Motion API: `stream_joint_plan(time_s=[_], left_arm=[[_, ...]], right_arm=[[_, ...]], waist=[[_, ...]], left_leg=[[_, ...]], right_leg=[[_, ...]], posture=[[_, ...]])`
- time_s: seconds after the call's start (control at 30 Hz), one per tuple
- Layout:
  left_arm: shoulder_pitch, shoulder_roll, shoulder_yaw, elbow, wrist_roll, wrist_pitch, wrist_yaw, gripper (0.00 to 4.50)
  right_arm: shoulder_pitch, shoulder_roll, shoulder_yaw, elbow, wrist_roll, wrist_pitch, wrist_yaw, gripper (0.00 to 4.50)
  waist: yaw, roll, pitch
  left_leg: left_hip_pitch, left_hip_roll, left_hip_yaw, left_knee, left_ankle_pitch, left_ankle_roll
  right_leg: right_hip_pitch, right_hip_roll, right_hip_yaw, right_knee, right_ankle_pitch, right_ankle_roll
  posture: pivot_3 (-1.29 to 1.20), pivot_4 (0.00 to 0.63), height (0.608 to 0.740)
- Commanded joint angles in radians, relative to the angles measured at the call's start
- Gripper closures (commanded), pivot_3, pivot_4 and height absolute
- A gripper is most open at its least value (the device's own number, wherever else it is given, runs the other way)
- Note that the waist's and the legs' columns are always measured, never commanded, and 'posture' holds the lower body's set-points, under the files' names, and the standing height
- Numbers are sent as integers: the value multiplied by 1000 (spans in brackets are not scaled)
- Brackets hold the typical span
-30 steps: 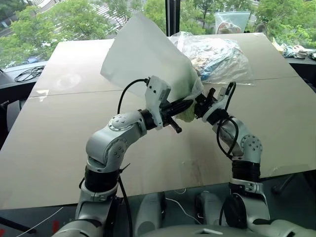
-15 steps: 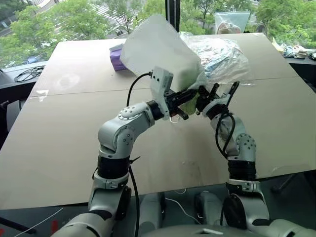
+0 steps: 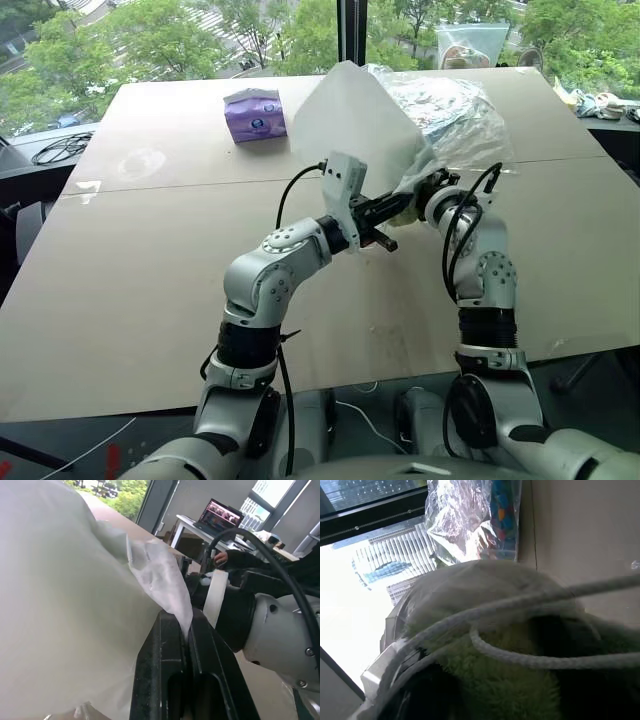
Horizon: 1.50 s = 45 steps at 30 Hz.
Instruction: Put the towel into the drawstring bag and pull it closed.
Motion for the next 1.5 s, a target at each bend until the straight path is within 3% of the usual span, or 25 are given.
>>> stream_joint_plan(time_s=[0.03, 0.13, 0.47, 0.7, 0.83, 0.97, 1.03, 1.2, 1.37, 1.5], left_arm=[[-1, 0, 21, -1, -7, -33, -4, 4500], [-34, 35, 59, 38, -3, -55, -23, 4500], [-42, 138, 172, 63, -80, -28, -76, 4500], [-1, 152, 170, 30, -102, -14, -76, 4500], [3, 167, 160, 42, -94, -24, -81, 4500], [0, 170, 154, 45, -94, -29, -82, 4500], [0, 172, 150, 45, -92, -30, -84, 4500], [1, 177, 143, 42, -92, -27, -89, 4500], [1, 180, 140, 41, -90, -28, -92, 4500], [9, 184, 136, 29, -97, -21, -93, 4500]], right_arm=[[-56, 108, 92, -68, -50, 101, -41, 49], [34, 58, 144, -108, -63, 213, -38, 49], [122, -28, 70, -191, 88, 404, -23, 49], [175, -266, 69, -220, 32, 634, 247, 49], [235, -553, 199, -378, -286, 730, 695, 49], [273, -692, 346, -464, -562, 677, 966, 49], [278, -701, 377, -472, -649, 645, 1036, 49], [218, -755, 582, -404, -1081, 464, 1185, 49], [159, -665, 581, -247, -1306, 302, 1174, 49], [135, -602, 553, -176, -1361, 250, 1212, 49]], waist=[[-1, 0, 0], [-1, 0, 0], [2, 0, 0], [3, 0, 0], [4, 0, 0], [0, 0, 0], [2, 0, 0], [7, -1, 1], [8, -2, 1], [9, -3, 2]], left_leg=[[0, 0, 0, 0, 0, 0], [0, 0, 0, 0, 0, 0], [0, 0, -1, 0, 0, 0], [0, 0, 0, 0, 0, 0], [0, 0, 0, 0, 0, 0], [0, 0, 0, 0, 0, 0], [0, 1, 0, 0, 0, 0], [0, -1, 0, 1, 0, 0], [0, -1, 0, 2, 0, 0], [0, -1, 2, 2, 0, 0]], right_leg=[[0, 0, 0, 0, 0, 0], [0, 0, 0, 0, 0, 0], [0, 0, -1, -1, 0, 0], [1, -1, -1, -1, 0, 0], [1, -1, -1, -2, 0, 0], [0, 0, 0, -2, 0, 0], [0, 1, -1, -2, -1, 0], [0, -1, 0, -2, 0, 0], [1, 0, -1, -2, 0, 0], [1, 0, -1, -2, 0, 0]], posture=[[0, 150, 740], [0, 150, 740], [0, 150, 740], [0, 150, 740], [0, 150, 740], [0, 150, 740], [0, 150, 740], [0, 150, 740], [0, 150, 740], [0, 150, 740]])
